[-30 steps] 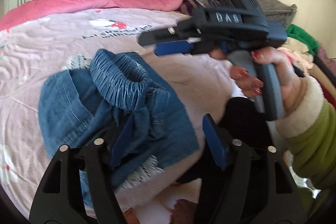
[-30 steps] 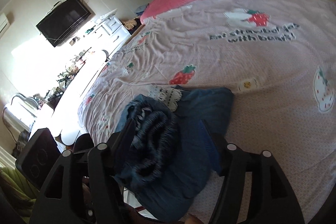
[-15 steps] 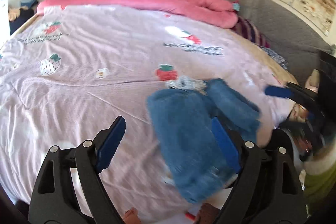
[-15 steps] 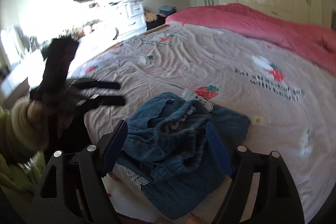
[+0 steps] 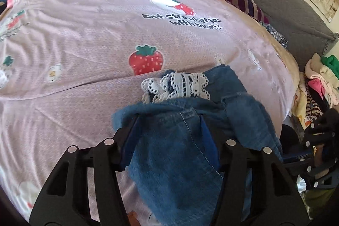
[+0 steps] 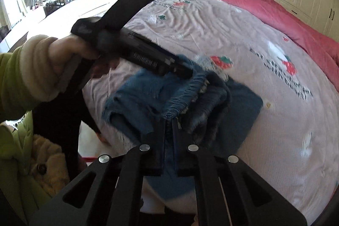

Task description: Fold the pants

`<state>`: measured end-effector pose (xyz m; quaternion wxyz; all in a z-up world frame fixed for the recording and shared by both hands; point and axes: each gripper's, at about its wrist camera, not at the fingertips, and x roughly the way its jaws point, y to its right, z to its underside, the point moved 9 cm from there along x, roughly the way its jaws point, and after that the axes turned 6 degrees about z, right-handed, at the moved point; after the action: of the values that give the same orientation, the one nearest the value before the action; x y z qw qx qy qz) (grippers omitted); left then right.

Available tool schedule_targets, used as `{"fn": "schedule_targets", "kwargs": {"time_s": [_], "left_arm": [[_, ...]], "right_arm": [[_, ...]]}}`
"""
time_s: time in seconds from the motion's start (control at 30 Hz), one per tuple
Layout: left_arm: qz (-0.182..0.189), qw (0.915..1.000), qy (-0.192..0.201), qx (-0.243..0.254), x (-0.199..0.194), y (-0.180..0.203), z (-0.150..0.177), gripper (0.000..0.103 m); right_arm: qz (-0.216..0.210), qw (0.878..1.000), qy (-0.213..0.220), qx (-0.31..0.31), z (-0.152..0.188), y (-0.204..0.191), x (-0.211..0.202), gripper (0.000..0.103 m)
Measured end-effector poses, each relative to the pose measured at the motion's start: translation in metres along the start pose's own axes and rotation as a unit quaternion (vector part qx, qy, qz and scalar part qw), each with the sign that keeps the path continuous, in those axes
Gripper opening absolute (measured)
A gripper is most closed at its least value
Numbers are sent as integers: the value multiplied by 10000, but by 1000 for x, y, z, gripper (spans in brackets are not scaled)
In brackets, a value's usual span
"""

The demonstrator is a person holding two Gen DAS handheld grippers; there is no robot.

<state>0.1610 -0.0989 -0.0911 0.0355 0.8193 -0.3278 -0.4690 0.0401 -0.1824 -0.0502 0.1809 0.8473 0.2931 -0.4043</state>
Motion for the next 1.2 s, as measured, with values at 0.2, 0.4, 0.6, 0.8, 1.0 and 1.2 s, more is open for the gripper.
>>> {"fn": "schedule_targets", "kwargs": {"time_s": [0.2,0.4,0.6,0.8,1.0,1.2], "left_arm": [[-34,9999,-69,96,12,6,1,50],[-75,9995,-207,228,9,5,-2,52],[-124,9984,-350,438,9,11,-3,65],[-100,9971,-465,588,14,11,-3,68],[-31,9974,-441,564,16,10,-4,70],[20,9978,-427,512,19,8,-4,71]], "right_arm": [[67,9979,179,616,14,19,-6,12],[-91,9924,1045,-637,-24,-38,-45,54],[-413,9727,847,-2122,-38,-109,-11,51],[-321,9494,445,-3091,-39,-139,28,36],[-209,9340,-95,-3566,-16,-135,58,8],[-432,9337,-92,-3552,7,-143,41,4]]}}
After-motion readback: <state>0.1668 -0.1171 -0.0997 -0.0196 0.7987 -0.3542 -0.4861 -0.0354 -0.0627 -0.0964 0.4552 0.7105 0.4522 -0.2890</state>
